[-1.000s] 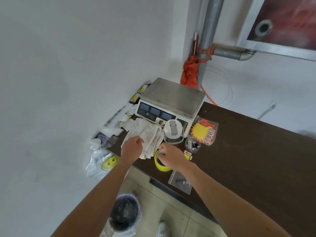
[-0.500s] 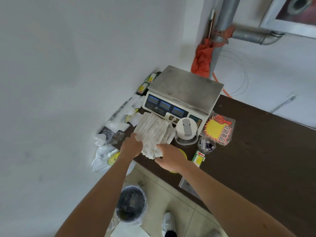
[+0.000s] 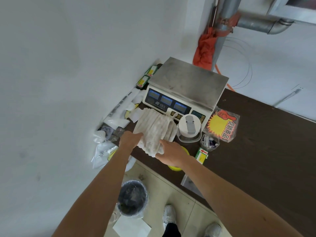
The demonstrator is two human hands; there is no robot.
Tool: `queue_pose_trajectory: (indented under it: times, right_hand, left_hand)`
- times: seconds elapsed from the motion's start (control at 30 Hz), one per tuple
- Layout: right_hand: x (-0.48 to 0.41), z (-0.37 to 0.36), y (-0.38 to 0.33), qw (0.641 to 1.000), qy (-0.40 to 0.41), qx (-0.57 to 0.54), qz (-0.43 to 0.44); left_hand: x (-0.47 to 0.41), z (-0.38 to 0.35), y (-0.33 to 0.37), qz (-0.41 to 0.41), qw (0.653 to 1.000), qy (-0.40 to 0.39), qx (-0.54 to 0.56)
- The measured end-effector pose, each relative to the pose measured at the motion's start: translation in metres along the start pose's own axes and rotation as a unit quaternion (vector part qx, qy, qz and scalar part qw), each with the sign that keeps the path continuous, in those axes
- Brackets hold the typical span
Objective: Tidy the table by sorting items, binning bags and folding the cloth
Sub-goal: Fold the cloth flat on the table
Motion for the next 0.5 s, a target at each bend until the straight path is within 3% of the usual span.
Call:
queue_pose_trajectory:
  times: [0.13,0.3,0.5]
  right_hand:
    - [0.001,0.002,-0.003,1.000,0.011,-0.007,-0.001]
    - [0.003,0.005,-0.007,0.999,0.036,0.008,-0.013]
    - [0.007,0.021,-0.021,0.998,0.052,-0.038,-0.026]
  left_hand:
    - [0.002,0.000,0.008,-0.026,0.999,-0.002,0.029]
    - [0.011,0.012,0.029,-0.022,0.983,-0.027,0.178]
    - [0.028,0.032,0.055,-0.090,0.972,-0.012,0.216]
Point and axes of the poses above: each hand's wrist, its own x-axis away from the middle knuckle, its own z-axis out of the back of the hand, y = z × x, the point moved 3 cm from there along -x, towards the middle knuckle, and after that the axes turned 11 degrees about y, right-handed, at the moved point
